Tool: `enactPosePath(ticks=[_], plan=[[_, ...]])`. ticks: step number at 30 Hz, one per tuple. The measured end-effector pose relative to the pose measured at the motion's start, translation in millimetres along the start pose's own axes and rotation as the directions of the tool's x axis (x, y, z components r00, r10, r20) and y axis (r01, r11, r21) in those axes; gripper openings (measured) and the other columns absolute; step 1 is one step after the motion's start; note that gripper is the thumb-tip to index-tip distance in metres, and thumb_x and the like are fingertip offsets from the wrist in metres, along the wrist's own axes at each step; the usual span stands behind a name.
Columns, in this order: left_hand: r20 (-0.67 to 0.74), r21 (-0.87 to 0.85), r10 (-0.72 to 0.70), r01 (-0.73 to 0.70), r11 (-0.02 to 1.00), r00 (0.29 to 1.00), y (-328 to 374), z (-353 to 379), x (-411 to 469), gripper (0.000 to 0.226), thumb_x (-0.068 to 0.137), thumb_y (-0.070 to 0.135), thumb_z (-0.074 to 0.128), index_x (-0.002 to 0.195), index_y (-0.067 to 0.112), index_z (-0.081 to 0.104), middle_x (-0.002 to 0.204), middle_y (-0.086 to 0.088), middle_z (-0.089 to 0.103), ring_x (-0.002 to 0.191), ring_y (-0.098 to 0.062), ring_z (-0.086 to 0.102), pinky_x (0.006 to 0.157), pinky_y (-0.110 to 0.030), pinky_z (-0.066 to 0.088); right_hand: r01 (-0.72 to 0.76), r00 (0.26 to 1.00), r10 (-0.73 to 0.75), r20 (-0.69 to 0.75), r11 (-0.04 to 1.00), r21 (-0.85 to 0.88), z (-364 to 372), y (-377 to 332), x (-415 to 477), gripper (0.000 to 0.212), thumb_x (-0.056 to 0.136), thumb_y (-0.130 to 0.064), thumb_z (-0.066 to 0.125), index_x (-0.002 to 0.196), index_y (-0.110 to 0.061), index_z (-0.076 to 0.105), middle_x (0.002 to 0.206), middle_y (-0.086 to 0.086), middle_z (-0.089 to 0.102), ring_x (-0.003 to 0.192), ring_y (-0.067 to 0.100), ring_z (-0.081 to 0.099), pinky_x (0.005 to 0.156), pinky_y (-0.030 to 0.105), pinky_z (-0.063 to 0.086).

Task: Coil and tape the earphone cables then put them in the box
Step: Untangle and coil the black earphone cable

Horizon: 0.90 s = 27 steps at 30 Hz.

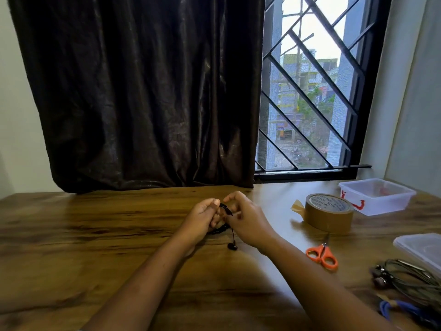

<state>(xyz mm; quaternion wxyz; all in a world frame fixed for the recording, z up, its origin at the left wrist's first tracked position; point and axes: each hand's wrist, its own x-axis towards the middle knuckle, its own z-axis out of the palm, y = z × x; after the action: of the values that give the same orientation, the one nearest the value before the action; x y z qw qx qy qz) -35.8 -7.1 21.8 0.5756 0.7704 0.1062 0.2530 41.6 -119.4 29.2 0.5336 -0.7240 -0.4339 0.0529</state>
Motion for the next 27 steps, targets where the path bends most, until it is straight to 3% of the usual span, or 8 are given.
enactPosePath(ticks=[4,6,10,14,18,21,24,27], plan=[[-0.008,0.002,-0.015,0.015,1.000,1.000,-0.4,-2.8,0.8,0.032,0.102,0.026,0.033,0.075,0.014,0.046,0.056,0.002,0.038,0.045,-0.003,0.035,0.044,-0.012,0.031,-0.003,0.999,0.009,0.043,0.990,-0.143,-3.2,0.5,-0.5,0.018,0.088,-0.006,0.064,0.103,-0.014,0.060,0.085,-0.005,0.053,0.068,0.006,0.052,0.054,0.007,0.043],[-0.019,-0.026,-0.022,0.022,0.999,1.000,1.3,-3.7,0.8,0.033,0.102,0.025,0.032,0.076,0.012,0.047,0.055,0.002,0.037,0.041,-0.001,0.034,0.041,-0.012,0.030,-0.030,0.995,0.038,0.089,0.996,-0.088,-3.1,-2.1,-1.3,0.023,0.088,-0.001,0.062,0.108,-0.013,0.060,0.090,-0.001,0.057,0.065,0.005,0.058,0.054,0.009,0.047],[-0.024,-0.157,-0.042,0.038,0.987,0.999,4.3,-6.2,0.8,0.033,0.102,0.024,0.032,0.079,0.010,0.052,0.053,0.002,0.037,0.038,-0.003,0.031,0.043,-0.016,0.028,-0.135,0.979,0.111,0.171,0.981,0.136,-3.6,-3.1,-1.0,0.030,0.088,0.005,0.058,0.112,-0.012,0.057,0.084,0.002,0.067,0.064,0.013,0.065,0.070,0.034,0.059],[-0.053,-0.267,-0.085,0.068,0.961,0.995,7.6,-6.8,1.0,0.032,0.102,0.025,0.034,0.088,0.010,0.060,0.050,0.005,0.042,0.048,-0.007,0.040,0.055,-0.021,0.037,-0.131,0.991,0.128,0.031,0.985,0.112,-7.9,-2.7,0.5,0.023,0.086,0.001,0.059,0.103,-0.014,0.064,0.073,0.002,0.066,0.058,0.015,0.060,0.062,0.035,0.055],[-0.036,-0.204,-0.067,0.058,0.977,0.997,8.0,-1.4,0.4,0.034,0.102,0.026,0.033,0.090,0.011,0.062,0.052,0.004,0.044,0.055,-0.008,0.042,0.065,-0.024,0.040,-0.080,0.992,0.077,-0.103,0.996,-0.027,-6.3,2.3,3.0,0.020,0.087,-0.001,0.056,0.098,-0.011,0.070,0.083,0.007,0.070,0.069,0.030,0.067,0.062,0.045,0.059],[-0.063,-0.138,-0.065,0.056,0.989,0.996,7.5,1.2,0.4,0.037,0.102,0.027,0.033,0.083,0.014,0.061,0.057,0.002,0.046,0.059,-0.009,0.047,0.076,-0.027,0.041,-0.022,0.990,0.000,-0.140,0.988,-0.152,-5.4,4.3,3.7,0.029,0.088,0.003,0.050,0.105,-0.009,0.071,0.094,0.004,0.070,0.073,0.021,0.067,0.064,0.039,0.059],[-0.148,-0.029,-0.065,0.061,0.998,0.987,6.7,4.0,0.3,0.035,0.102,0.028,0.033,0.081,0.013,0.057,0.065,0.001,0.049,0.071,-0.013,0.050,0.073,-0.022,0.041,0.024,0.984,-0.068,-0.163,0.967,-0.255,-6.4,3.4,2.0,0.031,0.089,0.002,0.047,0.110,-0.009,0.068,0.098,0.002,0.068,0.077,0.014,0.065,0.072,0.028,0.057],[-0.232,-0.017,-0.081,0.079,0.997,0.969,3.7,4.1,2.0,0.031,0.102,0.027,0.033,0.083,0.014,0.054,0.070,0.000,0.049,0.076,-0.016,0.050,0.074,-0.023,0.041,0.018,0.985,-0.068,-0.156,0.953,-0.302,-7.7,5.9,2.5,0.024,0.087,0.000,0.051,0.103,-0.011,0.067,0.079,-0.006,0.061,0.065,0.002,0.052,0.061,0.010,0.039]])
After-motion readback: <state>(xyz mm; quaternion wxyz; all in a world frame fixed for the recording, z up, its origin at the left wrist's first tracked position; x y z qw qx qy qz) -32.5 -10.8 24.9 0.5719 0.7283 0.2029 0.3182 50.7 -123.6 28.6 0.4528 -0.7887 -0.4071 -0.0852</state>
